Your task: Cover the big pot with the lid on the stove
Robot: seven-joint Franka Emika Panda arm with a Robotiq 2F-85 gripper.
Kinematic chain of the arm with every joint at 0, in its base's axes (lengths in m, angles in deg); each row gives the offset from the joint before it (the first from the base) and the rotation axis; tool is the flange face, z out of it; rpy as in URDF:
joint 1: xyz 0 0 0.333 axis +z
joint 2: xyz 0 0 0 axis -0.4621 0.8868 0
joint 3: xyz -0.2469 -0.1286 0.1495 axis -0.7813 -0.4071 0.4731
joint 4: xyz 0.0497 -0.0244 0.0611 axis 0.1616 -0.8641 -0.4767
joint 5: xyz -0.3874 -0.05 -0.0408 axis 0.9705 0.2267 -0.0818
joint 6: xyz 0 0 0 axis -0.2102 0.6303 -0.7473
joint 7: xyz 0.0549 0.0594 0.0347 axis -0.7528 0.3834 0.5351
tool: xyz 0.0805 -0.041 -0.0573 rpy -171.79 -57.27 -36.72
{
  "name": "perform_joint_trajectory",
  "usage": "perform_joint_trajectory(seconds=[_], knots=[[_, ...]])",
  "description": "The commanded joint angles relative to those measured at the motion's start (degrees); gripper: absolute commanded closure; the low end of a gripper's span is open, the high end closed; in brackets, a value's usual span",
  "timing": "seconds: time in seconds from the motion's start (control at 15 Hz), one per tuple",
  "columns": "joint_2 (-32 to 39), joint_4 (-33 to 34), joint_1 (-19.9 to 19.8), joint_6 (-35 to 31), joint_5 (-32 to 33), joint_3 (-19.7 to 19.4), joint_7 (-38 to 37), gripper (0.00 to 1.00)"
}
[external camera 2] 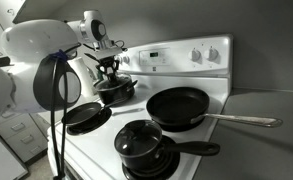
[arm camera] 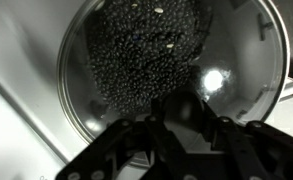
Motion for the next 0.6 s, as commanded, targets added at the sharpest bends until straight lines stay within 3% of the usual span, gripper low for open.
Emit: perform_joint_trajectory(seconds=[0.0, 0.07, 0.13, 0.27, 0.33, 0.4, 0.53], knots=[[-1.9, -2.8, -0.4, 0.6, 0.6, -0.4, 1.5, 0.66], [-2.0, -2.9, -0.1, 0.7, 0.7, -0.4, 1.3, 0.69], [-2.0, -2.9, -0.1, 0.7, 0.7, -0.4, 1.3, 0.86], [-2.0, -2.9, -0.1, 0.7, 0.9, -0.5, 1.3, 0.86], [-2.0, -2.9, -0.1, 0.7, 0.9, -0.5, 1.1, 0.36], [-2.0, -2.9, -0.1, 0.8, 0.9, -0.4, 1.0, 0.35], [-2.0, -2.9, -0.2, 0.8, 1.0, -0.4, 1.1, 0.23]])
